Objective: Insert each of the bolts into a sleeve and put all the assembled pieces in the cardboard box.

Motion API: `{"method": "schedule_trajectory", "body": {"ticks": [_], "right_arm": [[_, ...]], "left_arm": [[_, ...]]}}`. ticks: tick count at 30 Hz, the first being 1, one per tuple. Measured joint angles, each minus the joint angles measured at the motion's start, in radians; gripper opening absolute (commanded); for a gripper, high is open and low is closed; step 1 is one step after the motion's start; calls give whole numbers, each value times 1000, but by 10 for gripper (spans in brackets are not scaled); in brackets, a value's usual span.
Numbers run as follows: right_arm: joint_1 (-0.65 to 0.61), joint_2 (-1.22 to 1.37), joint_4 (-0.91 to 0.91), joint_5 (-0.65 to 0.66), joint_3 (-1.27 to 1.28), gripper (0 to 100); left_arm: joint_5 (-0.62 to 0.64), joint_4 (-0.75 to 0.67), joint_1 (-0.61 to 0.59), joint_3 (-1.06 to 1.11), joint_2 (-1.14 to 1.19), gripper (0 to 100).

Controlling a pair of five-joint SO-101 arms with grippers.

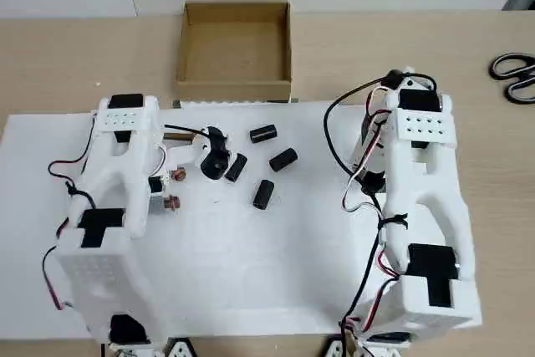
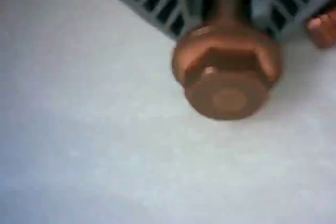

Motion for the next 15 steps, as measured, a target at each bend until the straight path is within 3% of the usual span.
{"method": "schedule_trajectory", "body": {"ticks": [7, 10, 15], "right_arm": [[-17, -103, 20, -2, 0, 3], [-69, -226, 44, -2, 0, 3], [-173, -419, 91, -2, 0, 3]], "left_arm": [[0, 25, 0, -38, -29, 6], [8, 25, 17, -40, -150, 6], [132, 26, 91, -40, -419, 6]]}}
